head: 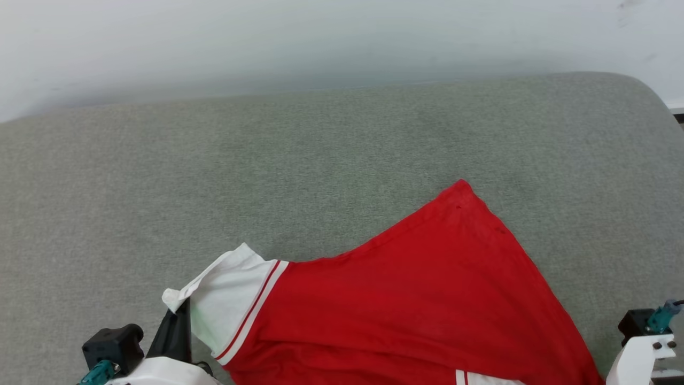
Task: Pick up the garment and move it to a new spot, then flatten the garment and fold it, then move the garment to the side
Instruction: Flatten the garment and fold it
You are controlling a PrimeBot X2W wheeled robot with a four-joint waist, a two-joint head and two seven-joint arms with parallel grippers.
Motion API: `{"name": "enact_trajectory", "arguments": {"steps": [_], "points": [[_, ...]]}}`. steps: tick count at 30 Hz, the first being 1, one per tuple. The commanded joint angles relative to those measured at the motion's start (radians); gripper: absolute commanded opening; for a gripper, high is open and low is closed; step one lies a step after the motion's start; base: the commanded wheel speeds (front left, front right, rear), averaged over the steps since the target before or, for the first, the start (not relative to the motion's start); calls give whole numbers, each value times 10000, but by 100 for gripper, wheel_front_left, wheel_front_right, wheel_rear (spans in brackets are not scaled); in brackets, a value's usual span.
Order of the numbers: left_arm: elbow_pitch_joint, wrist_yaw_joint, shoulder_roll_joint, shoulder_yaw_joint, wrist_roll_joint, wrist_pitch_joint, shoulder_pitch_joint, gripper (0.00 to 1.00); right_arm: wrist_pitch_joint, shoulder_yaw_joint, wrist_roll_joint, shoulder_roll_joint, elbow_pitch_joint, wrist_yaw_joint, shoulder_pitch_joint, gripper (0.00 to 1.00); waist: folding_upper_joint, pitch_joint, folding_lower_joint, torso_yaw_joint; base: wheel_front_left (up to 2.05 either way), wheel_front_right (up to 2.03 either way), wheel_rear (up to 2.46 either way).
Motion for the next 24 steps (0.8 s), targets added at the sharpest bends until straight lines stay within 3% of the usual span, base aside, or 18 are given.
{"name": "enact_trajectory", "arguments": {"steps": [1,5,13,16,20,24], "points": [[-38,39,61,55,-30,5,67,0,-181,-37,23,8,-178,-5,-47,100,0,-13,3,-94,0,0,0],[-172,79,167,0,24,171,38,0,-1383,-354,26,268,-523,-5,-380,100,0,-23,3,-164,0,0,0],[-443,29,145,-308,223,404,-435,0,-6173,-1107,-226,505,-461,-5,-2058,100,0,178,3,232,0,0,0],[-573,-54,121,-508,333,456,-823,0,-7422,-1186,-287,627,-55,-5,-2850,100,0,465,3,471,0,0,0],[-709,-154,117,-678,487,543,-1330,0,-7501,-1007,-299,696,588,-5,-4009,100,0,959,3,802,0,0,0],[-777,-326,-20,-913,665,435,-1985,0,-5328,-381,31,180,1181,-5,-5284,100,0,1726,3,1326,0,0,0]]}}
